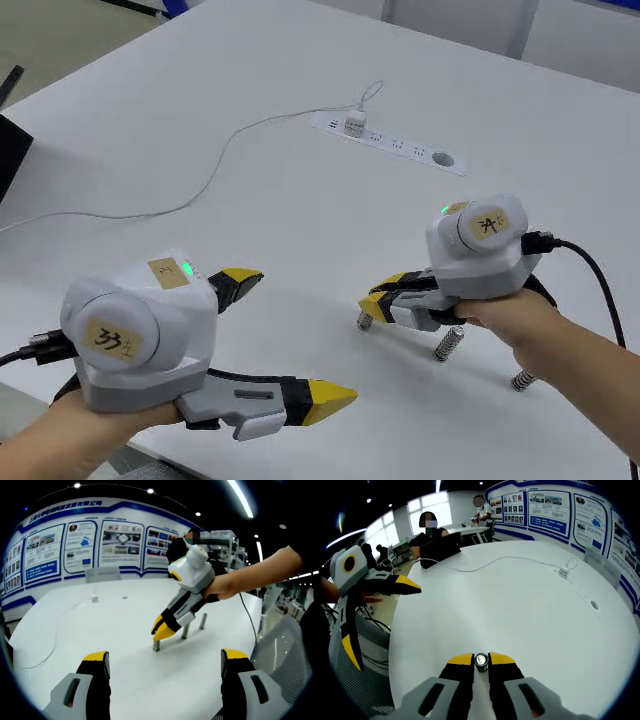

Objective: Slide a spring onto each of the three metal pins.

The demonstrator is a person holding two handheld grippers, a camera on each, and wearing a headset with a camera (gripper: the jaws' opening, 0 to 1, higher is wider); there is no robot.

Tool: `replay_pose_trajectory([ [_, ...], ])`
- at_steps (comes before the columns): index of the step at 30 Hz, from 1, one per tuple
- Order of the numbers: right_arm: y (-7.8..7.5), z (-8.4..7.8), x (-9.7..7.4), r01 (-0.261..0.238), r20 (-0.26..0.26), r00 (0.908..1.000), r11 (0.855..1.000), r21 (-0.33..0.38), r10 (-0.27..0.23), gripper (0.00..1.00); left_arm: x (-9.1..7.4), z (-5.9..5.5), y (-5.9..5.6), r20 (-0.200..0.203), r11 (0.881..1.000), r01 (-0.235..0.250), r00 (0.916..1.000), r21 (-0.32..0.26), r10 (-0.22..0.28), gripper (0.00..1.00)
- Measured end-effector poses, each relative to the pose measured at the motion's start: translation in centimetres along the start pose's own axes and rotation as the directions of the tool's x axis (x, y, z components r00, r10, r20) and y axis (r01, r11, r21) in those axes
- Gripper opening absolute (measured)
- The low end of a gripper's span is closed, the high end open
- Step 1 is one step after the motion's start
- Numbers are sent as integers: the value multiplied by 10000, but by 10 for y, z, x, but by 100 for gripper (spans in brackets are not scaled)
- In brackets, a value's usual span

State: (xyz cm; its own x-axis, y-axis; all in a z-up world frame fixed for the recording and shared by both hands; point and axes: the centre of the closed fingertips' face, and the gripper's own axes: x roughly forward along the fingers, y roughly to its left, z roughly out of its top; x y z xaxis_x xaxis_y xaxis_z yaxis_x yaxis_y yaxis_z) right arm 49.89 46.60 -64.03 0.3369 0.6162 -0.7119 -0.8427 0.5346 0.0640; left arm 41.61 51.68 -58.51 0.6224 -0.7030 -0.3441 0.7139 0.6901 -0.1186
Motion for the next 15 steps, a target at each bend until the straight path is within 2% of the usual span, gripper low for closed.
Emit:
replay_pose_trajectory([
  [11,-1,-2,-2,99,3,10000,9999,20,-99,12,0,-3,-1,-176,10000,8,9998,60,-7,93],
  [15,-2,4,-8,107,299,9995,9996,246,-115,14,0,-4,-1,-194,10000,30,9998,9,-30,93],
])
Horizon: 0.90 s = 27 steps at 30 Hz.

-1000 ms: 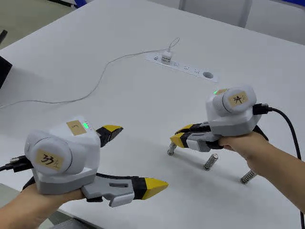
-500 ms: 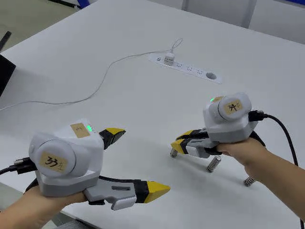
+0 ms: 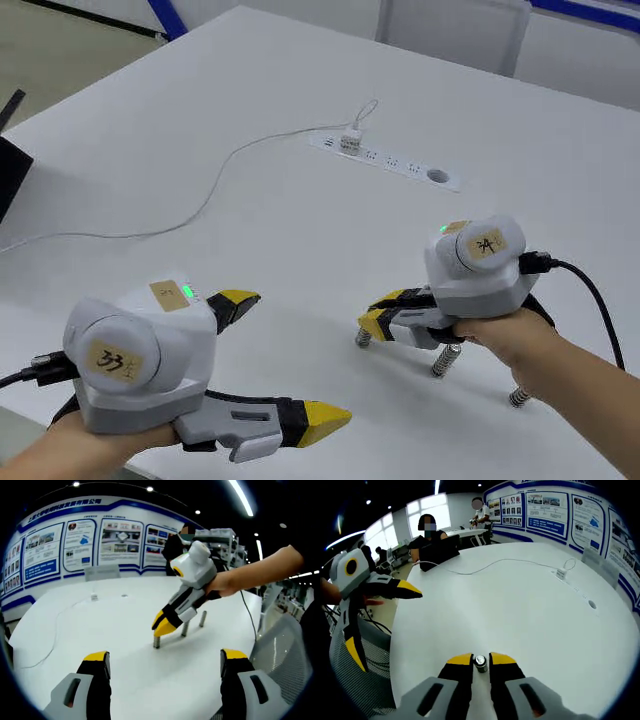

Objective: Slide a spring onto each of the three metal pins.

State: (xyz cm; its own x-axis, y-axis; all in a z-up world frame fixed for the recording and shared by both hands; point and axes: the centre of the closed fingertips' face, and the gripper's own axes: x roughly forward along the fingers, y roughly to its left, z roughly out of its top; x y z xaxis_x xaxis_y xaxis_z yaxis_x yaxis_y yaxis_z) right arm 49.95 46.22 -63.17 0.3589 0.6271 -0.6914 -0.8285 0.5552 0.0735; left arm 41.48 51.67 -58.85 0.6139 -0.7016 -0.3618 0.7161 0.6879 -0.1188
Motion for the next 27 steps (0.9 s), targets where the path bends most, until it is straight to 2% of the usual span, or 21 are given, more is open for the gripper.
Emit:
replay_pose_trajectory([
  [6,-3,8,-13,180,343,9992,9998,110,-183,15,0,0,0,-30,10000,-18,10000,26,18,93],
  [11,-3,13,-33,400,805,9959,9991,129,-409,16,0,0,0,-51,9999,-22,10000,102,23,93],
  [13,-5,16,-43,542,1140,9919,9982,267,-569,16,0,-1,0,-96,9999,-5,10000,164,6,92],
  [18,-10,15,-68,920,1784,9788,9942,564,-1007,16,0,2,-5,-29,9997,174,9998,145,-173,92],
  [19,-12,15,-75,1093,1967,9735,9928,491,-1169,16,0,3,-6,39,9997,205,9998,151,-206,92],
  [21,-13,12,-83,1172,2048,9708,9918,501,-1250,17,0,3,-6,49,9996,213,9998,174,-214,93],
  [23,-16,10,-94,1319,2231,9643,9892,633,-1429,19,0,3,-7,16,9995,238,9997,185,-239,93],
  [27,-20,5,-118,1672,2770,9420,9806,1027,-1896,21,0,4,-6,90,9996,206,9997,197,-208,93],
])
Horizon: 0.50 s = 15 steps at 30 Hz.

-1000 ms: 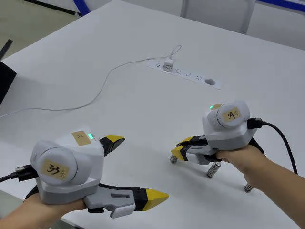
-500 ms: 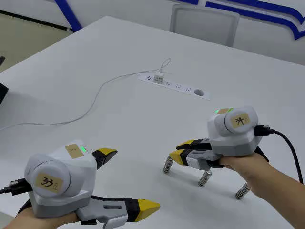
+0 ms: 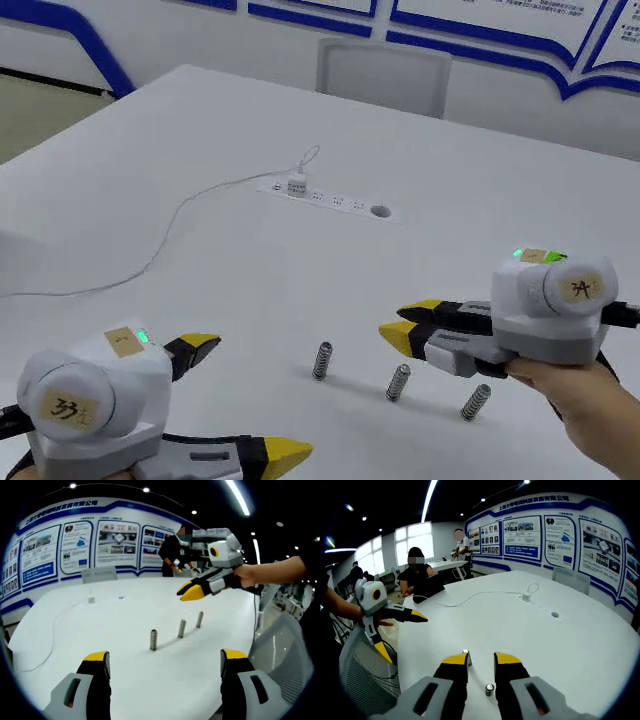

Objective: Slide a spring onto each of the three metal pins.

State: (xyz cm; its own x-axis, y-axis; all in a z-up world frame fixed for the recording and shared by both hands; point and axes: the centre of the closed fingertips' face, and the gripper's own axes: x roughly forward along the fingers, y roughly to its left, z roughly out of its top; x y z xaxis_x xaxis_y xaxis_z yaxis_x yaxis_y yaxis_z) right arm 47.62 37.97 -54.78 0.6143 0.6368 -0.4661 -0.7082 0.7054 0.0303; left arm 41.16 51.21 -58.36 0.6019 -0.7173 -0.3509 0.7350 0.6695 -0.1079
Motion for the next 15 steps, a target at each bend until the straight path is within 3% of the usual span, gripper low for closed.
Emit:
replay_pose_trajectory([
  [6,-13,-9,-36,700,749,9943,9941,828,-763,21,-1,0,2,5,10000,-89,10000,-39,89,93],
  [11,-24,-32,-64,1292,725,9878,9856,1091,-1375,22,-2,1,5,83,9998,-190,9998,-112,191,93],
  [15,-40,-51,-83,1968,658,9751,9631,1837,-2118,23,-3,4,7,315,9996,-211,9993,-196,217,93],
])
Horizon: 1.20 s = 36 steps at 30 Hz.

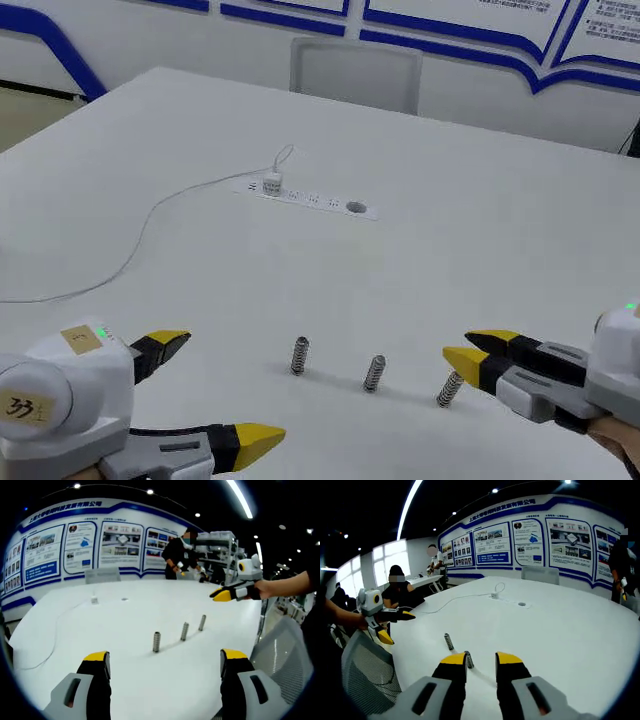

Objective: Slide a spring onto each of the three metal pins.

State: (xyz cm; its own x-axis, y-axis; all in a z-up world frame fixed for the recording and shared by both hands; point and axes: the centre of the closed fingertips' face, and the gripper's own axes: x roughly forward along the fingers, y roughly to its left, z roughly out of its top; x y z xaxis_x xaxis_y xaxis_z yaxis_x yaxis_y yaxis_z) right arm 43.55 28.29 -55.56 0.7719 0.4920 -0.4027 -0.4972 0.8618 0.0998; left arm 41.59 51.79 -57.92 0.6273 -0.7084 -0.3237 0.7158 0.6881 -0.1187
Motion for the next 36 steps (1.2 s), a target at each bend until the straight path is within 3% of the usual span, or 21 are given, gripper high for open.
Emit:
replay_pose_trajectory([
  [4,-12,-4,-14,512,376,9979,9970,572,-534,24,-1,9,0,428,10000,-15,9991,-56,17,94],
  [9,-12,-11,-30,915,576,9937,9933,706,-957,30,-1,12,-1,512,9999,-48,9987,-102,53,96],
  [16,-12,-16,-45,1657,1428,9742,9835,730,-1747,48,-2,17,0,718,9997,-169,9973,-158,180,100],
  [27,-23,-33,-52,2632,1144,9560,9620,719,-2702,70,-2,15,0,636,9997,-209,9977,-86,214,100],
  [36,-20,-50,-51,2762,753,9561,9568,912,-2832,76,-2,15,0,623,9998,-183,9979,-105,189,100],
])
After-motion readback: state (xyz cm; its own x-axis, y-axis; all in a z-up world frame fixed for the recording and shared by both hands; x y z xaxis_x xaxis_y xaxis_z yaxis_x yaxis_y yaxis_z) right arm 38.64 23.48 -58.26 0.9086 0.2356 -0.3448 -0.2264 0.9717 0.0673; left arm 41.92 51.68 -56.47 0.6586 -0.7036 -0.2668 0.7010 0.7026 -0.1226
